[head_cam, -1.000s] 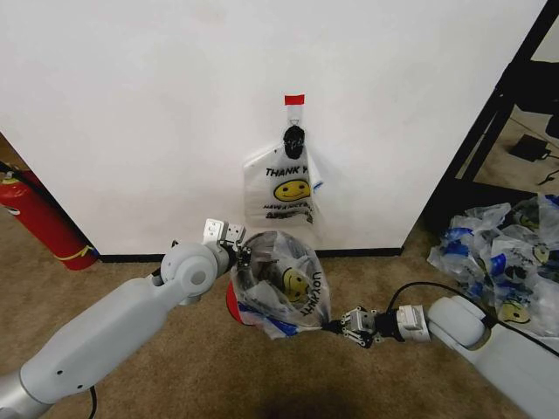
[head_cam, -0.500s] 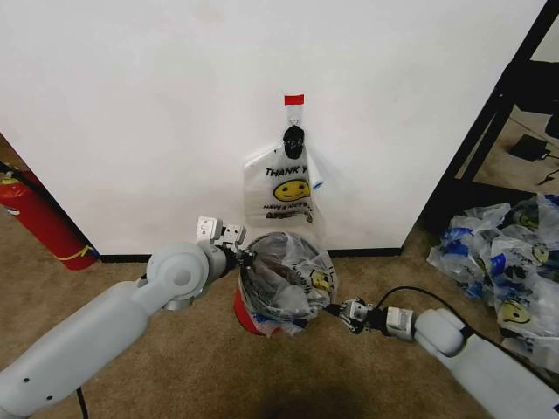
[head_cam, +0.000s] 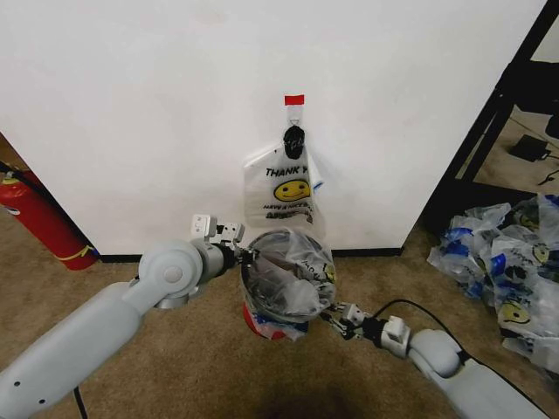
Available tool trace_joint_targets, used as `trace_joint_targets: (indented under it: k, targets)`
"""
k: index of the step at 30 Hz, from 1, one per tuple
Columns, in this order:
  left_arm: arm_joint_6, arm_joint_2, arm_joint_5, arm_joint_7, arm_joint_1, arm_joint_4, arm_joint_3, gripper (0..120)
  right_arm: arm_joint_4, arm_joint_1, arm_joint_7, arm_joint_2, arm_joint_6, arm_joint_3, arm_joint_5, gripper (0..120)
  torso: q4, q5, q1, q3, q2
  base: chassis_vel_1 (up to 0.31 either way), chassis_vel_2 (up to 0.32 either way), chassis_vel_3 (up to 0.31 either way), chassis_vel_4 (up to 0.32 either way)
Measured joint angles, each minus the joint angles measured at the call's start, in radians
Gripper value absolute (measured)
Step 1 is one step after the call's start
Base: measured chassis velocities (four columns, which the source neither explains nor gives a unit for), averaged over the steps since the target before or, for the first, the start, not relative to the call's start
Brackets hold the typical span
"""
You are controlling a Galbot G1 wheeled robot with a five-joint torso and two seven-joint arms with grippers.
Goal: Pick up the garbage bag from the wall and place it over the trash bin.
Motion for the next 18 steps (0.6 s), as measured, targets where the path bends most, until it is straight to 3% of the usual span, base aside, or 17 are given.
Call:
trace_joint_targets:
  k: [7, 9, 14, 18]
  targets:
    - [0.0, 0.006, 0.002, 0.029, 0.008, 0.024, -0.025, 4, 0.057, -0.131, -0.156, 0.018, -0.031, 0.207, 0.21, 58, 0.0, -0.0006, 0.0, 0.0, 0.0, 0.0, 0.0, 0.0, 0.0]
    - [0.0, 0.012, 0.004, 0.047, 0.017, 0.023, -0.031, 4, 0.071, -0.17, -0.169, 0.034, -0.083, 0.258, 0.351, 67, -0.0002, -0.0001, 0.0, 0.0, 0.0, 0.0, 0.0, 0.0, 0.0]
    - [0.0, 0.017, 0.024, 0.11, 0.051, -0.028, -0.037, 4, 0.072, -0.189, -0.034, 0.099, -0.189, 0.261, 0.737, 86, 0.0, -0.0006, 0.0, 0.0, 0.0, 0.0, 0.0, 0.0, 0.0]
    - [0.0, 0.024, 0.049, 0.149, 0.063, -0.071, -0.028, 4, 0.062, -0.14, 0.078, 0.157, -0.214, 0.21, 0.896, 98, 0.0, 0.0006, 0.0, 0.0, 0.0, 0.0, 0.0, 0.0, 0.0]
